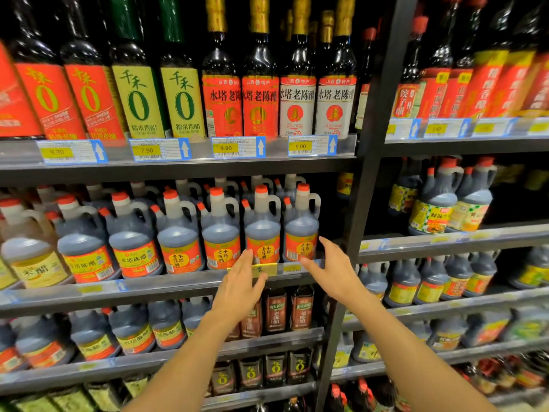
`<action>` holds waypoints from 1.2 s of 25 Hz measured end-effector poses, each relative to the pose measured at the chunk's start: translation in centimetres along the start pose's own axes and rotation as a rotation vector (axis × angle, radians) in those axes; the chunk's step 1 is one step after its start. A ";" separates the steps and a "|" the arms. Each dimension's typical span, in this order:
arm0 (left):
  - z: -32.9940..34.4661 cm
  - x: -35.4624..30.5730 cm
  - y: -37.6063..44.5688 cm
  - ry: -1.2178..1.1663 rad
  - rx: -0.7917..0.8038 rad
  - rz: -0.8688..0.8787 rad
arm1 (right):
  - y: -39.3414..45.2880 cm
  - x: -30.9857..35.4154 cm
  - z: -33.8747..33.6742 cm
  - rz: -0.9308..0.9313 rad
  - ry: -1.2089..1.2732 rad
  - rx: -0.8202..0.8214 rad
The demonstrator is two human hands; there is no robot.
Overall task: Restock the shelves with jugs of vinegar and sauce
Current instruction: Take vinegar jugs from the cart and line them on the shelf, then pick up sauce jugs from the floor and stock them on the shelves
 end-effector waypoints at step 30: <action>9.8 -11.9 -19.5 0.615 0.298 0.264 | -32.7 -11.8 -7.4 0.314 -0.751 0.148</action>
Point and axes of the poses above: each hand's wrist, its own y-axis towards the middle knuckle, its own z-axis out of the palm, x = y × z, the point moved 10 cm from there along y, towards the middle knuckle, and after that the axes turned 11 degrees about x, right-handed, at the moved point
